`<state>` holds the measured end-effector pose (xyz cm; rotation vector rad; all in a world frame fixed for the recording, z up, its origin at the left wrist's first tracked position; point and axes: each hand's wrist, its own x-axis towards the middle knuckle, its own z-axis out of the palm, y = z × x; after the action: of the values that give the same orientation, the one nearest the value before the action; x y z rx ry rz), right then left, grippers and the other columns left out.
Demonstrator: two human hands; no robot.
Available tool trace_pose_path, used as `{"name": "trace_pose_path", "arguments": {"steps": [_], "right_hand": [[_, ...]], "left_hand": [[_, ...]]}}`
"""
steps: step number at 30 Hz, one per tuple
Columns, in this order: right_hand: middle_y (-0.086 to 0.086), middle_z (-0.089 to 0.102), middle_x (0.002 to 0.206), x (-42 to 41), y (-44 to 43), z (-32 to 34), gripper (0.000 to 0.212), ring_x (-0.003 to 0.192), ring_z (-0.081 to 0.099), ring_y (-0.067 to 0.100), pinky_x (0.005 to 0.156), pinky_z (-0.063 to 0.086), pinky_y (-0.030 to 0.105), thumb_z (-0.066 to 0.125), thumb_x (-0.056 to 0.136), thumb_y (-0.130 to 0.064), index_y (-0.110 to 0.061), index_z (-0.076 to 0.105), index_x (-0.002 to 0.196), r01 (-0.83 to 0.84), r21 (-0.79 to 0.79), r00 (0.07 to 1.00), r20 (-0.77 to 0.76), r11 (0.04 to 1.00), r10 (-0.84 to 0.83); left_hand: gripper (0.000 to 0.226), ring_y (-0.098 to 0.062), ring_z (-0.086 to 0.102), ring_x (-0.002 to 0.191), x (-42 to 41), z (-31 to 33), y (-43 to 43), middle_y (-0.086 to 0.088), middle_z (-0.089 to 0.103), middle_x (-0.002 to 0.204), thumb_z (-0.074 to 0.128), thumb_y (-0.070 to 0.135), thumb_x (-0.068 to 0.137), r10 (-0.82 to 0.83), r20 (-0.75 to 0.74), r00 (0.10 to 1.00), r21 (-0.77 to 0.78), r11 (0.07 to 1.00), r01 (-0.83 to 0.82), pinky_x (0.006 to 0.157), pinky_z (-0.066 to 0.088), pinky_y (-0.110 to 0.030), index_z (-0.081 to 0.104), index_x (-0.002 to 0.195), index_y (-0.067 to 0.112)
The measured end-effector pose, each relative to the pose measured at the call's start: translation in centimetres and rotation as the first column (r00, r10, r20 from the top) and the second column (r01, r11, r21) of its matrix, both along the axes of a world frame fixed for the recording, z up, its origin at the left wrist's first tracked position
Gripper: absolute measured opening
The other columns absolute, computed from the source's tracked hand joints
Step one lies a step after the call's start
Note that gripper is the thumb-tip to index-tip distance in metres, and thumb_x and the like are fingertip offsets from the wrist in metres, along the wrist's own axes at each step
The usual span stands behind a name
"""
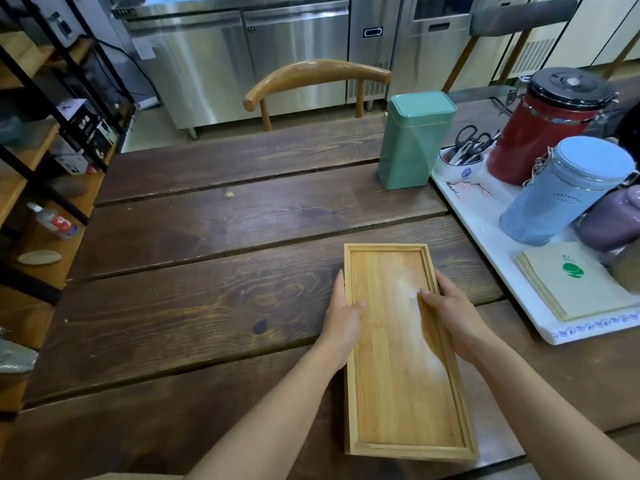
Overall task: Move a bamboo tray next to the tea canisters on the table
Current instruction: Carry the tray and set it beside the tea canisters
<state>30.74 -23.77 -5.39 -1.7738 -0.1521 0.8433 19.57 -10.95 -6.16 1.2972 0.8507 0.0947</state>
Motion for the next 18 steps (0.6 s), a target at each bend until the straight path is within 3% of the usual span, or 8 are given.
{"name": "trace_pose_path", "arguments": {"steps": [5,11,15,18], "right_hand": [[0.004,0.059,0.108,-0.3,-0.2,-0.1,0.04,0.079,0.056,0.011,0.063,0.042,0.026,0.044,0.095,-0.016,-0.021,0.045,0.135,0.006,0.016,1.0,-0.004,1.0,-0.006],[0.009,0.062,0.123,-0.9,-0.7,-0.2,0.04,0.101,0.062,0.023,0.071,0.049,0.032,0.048,0.094,-0.023,-0.024,0.047,0.134,0.01,0.022,1.0,-0.013,1.0,-0.01],[0.002,0.061,0.121,-2.3,-2.0,-0.5,0.041,0.101,0.061,0.019,0.071,0.048,0.031,0.045,0.095,-0.023,-0.026,0.045,0.136,0.017,0.016,1.0,-0.021,1.0,-0.017],[0.0,0.061,0.119,-3.1,-2.7,-0.7,0.038,0.106,0.06,0.019,0.083,0.051,0.036,0.043,0.096,-0.022,-0.026,0.045,0.134,0.013,0.024,1.0,-0.018,1.0,-0.013]], "left_hand": [[0.061,-0.021,0.042,0.134,-0.1,0.2,-0.2,0.002,0.042,0.148,0.04,0.011,0.098,-0.003,-0.008,1.0,-0.003,1.0,0.003,0.11,0.034,-0.054,0.022,0.147,0.042],[0.058,-0.02,0.047,0.129,-1.3,0.6,-0.8,0.002,0.047,0.144,0.042,0.013,0.098,0.019,0.007,1.0,-0.034,0.999,-0.019,0.108,0.038,-0.049,0.026,0.146,0.04],[0.057,-0.019,0.048,0.128,-3.3,0.3,-1.8,0.002,0.048,0.143,0.042,0.014,0.099,0.01,0.009,1.0,-0.05,0.999,-0.009,0.107,0.039,-0.05,0.028,0.146,0.042],[0.056,-0.019,0.046,0.13,-4.4,0.2,-2.6,0.002,0.046,0.145,0.041,0.015,0.1,0.015,0.01,1.0,-0.058,0.998,-0.014,0.108,0.037,-0.049,0.025,0.147,0.042]]}}
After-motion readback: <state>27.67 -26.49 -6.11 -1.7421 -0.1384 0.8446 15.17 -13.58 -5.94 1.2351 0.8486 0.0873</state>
